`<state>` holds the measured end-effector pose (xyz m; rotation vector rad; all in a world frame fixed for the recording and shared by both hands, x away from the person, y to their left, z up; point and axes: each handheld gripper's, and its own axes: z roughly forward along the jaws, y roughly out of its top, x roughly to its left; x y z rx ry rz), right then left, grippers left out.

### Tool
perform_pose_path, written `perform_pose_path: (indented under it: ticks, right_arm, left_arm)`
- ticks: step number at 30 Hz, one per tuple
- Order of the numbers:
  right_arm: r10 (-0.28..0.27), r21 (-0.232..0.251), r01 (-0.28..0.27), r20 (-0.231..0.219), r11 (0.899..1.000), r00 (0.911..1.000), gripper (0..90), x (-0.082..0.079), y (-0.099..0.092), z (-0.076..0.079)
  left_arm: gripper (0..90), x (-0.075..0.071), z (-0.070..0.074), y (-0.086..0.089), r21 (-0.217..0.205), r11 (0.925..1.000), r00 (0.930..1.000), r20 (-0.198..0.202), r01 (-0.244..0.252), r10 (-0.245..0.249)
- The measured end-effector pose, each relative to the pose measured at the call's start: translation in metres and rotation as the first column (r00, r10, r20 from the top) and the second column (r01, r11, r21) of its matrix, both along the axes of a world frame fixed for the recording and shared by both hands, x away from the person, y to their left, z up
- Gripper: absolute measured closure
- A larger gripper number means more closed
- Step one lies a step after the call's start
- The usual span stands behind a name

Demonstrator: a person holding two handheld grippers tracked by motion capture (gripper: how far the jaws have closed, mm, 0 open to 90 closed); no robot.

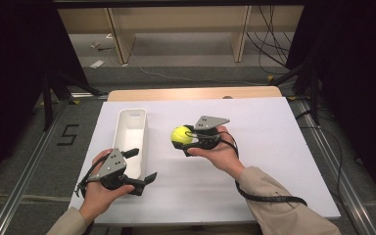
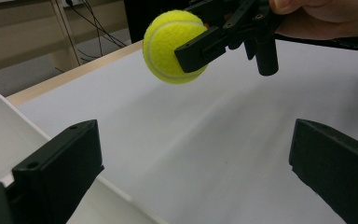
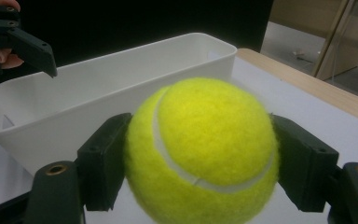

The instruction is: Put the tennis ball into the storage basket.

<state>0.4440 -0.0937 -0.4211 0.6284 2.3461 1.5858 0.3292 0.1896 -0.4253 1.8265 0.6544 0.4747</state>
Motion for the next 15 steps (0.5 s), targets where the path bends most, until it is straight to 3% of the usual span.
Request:
perform_pose_path:
  ticks: [15]
  right_arm:
    - [-0.001, 0.002, 0.001, 0.003, 1.0, 1.0, 27.2, 0.0036, 0.0038, 0.0007]
  left_arm:
    - [2.2, 0.0001, 0.0, 0.0003, -0.001, 1.0, 1.0, 0.0, 0.0, 0.0]
